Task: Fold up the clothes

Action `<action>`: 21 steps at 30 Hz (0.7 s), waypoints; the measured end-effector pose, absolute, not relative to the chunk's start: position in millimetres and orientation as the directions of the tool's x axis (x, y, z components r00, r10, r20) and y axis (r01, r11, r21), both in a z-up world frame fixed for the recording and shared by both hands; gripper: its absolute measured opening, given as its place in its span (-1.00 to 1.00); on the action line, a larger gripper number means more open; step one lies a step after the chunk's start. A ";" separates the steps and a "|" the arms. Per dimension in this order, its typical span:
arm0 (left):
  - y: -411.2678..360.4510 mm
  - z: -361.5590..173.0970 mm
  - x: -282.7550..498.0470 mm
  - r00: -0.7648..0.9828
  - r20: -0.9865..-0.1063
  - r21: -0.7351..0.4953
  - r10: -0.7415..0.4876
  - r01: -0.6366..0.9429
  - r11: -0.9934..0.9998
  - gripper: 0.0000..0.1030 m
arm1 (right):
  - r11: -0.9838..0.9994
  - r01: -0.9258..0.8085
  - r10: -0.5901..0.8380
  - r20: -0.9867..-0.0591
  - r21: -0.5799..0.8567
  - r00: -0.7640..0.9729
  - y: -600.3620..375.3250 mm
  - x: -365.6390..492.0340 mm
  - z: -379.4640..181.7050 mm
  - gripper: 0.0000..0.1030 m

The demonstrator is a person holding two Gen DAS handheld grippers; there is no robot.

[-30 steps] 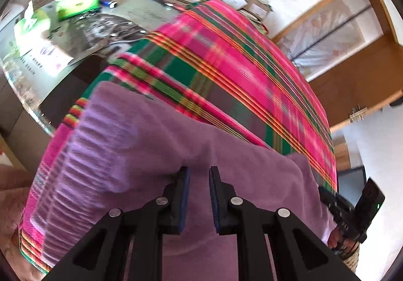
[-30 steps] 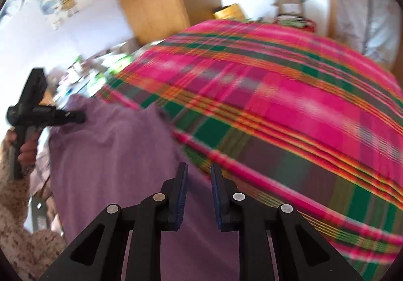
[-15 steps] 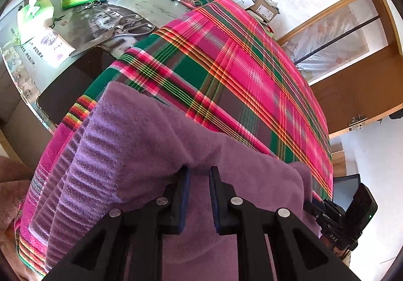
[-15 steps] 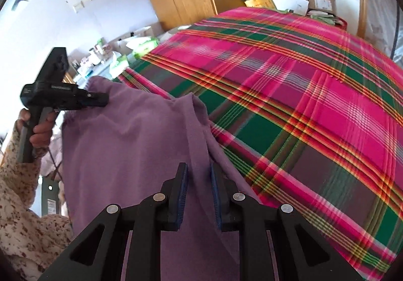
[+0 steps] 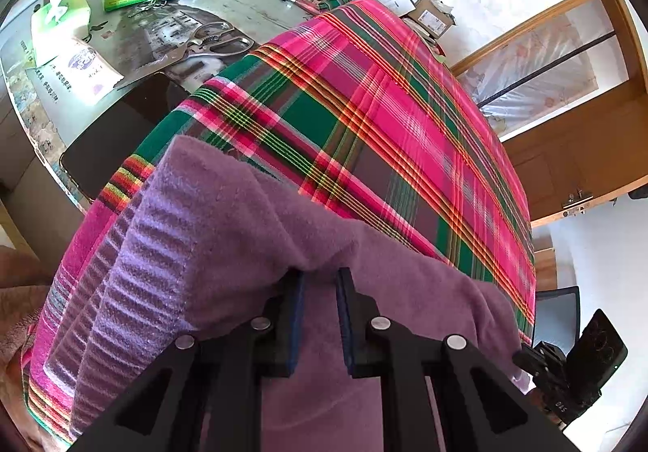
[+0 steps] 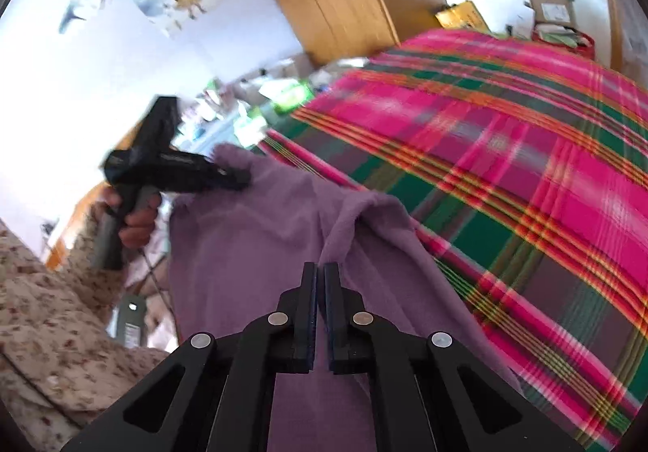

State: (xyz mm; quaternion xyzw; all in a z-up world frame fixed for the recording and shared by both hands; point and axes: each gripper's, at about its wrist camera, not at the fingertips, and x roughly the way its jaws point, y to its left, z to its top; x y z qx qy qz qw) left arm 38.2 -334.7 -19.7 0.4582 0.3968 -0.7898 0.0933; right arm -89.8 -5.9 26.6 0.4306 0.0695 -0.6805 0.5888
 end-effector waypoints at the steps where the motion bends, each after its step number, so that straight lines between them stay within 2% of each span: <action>1: -335.0 -19.9 38.4 -0.564 -0.797 -0.544 0.217 0.512 -0.665 -0.70 | -0.284 0.860 -0.748 -0.659 0.425 0.078 -4.9 -90.8 27.7 -0.93; 6: -335.4 -20.1 38.7 -0.565 -0.796 -0.545 0.216 0.516 -0.661 -0.70 | -0.299 0.854 -0.684 -0.720 0.425 0.119 -9.7 -102.9 16.5 -0.85; 10: -336.3 -20.7 39.1 -0.568 -0.794 -0.550 0.217 0.518 -0.655 -0.70 | -0.324 0.877 -0.682 -0.730 0.354 0.042 -4.7 -120.4 28.3 -0.73; 11: -336.5 -20.8 39.2 -0.569 -0.793 -0.551 0.217 0.519 -0.653 -0.70 | -0.341 0.880 -0.671 -0.742 0.330 0.018 -6.3 -126.6 27.5 -0.69; 13: -336.6 -20.8 39.0 -0.569 -0.793 -0.552 0.218 0.520 -0.652 -0.70 | -0.375 0.883 -0.646 -0.762 0.283 -0.030 -9.5 -139.1 26.0 -0.41; 16: -336.0 -20.9 39.2 -0.569 -0.793 -0.552 0.216 0.522 -0.650 -0.70 | -0.419 0.884 -0.604 -0.791 0.210 -0.098 -15.2 -156.6 22.8 -0.41; 21: -336.6 -21.2 39.6 -0.572 -0.791 -0.557 0.216 0.527 -0.642 -0.70 | -0.267 0.957 -0.538 -0.841 0.117 -0.047 -45.7 -134.1 5.3 -0.41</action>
